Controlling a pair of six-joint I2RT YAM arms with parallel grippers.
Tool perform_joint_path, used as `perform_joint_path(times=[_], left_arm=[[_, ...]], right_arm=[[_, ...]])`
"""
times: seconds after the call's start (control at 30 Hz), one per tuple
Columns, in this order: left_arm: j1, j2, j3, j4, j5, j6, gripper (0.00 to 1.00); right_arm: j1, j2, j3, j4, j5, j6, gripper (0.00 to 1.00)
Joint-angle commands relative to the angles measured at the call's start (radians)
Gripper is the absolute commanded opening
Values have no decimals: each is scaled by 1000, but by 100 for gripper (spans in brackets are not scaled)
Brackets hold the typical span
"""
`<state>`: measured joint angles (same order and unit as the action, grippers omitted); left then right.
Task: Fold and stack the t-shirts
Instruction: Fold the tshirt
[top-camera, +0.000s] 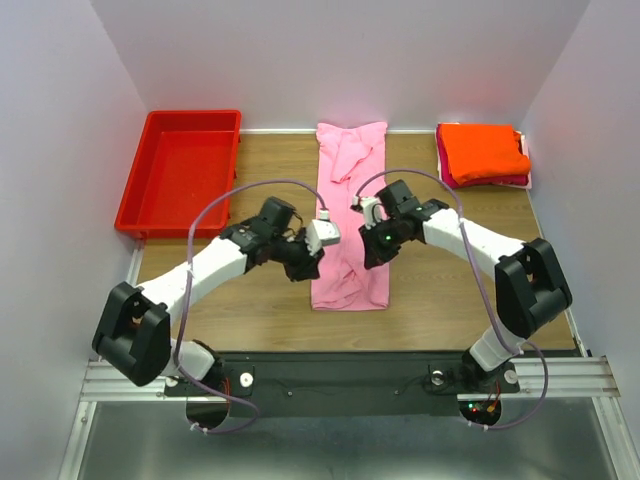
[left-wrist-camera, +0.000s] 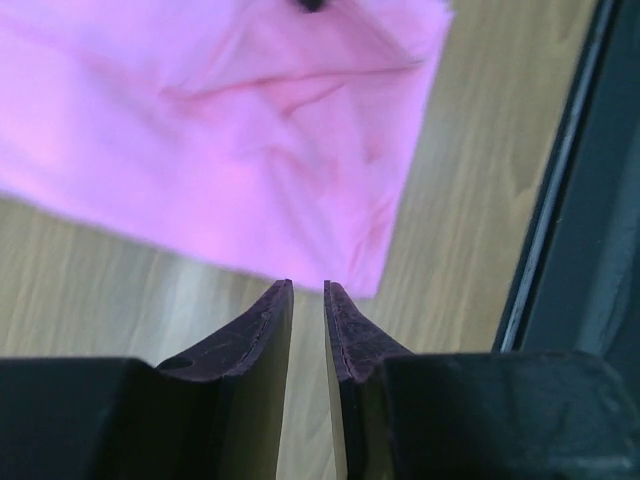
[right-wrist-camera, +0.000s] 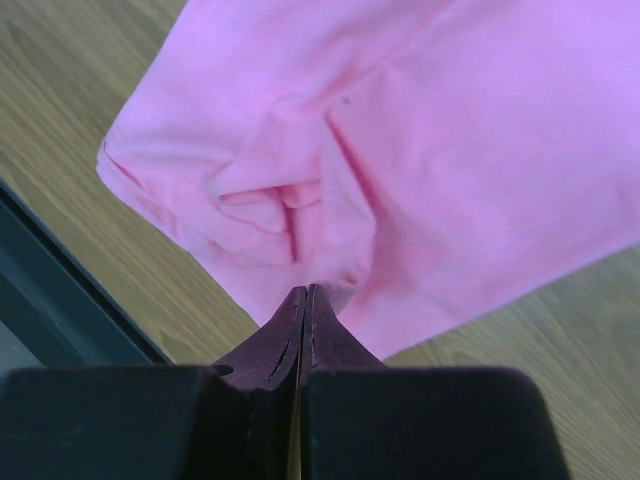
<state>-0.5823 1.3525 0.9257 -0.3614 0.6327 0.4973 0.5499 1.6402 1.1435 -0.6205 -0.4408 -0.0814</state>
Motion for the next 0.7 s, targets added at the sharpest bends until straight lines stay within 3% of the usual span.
perform_joint_path(times=[0.0,0.27,0.67], left_arm=[[-135,17,8,151,-83,-86,32],[-345,169,70,277,-204,-109,38],[-383,301,122,268,-309,-71,45]], right_arm=[[-57,-75,-19,15,-58,23,1],[-122,-105,-74,2,-30,46,1],[-179,-122,-102,-1,-36,57,1]])
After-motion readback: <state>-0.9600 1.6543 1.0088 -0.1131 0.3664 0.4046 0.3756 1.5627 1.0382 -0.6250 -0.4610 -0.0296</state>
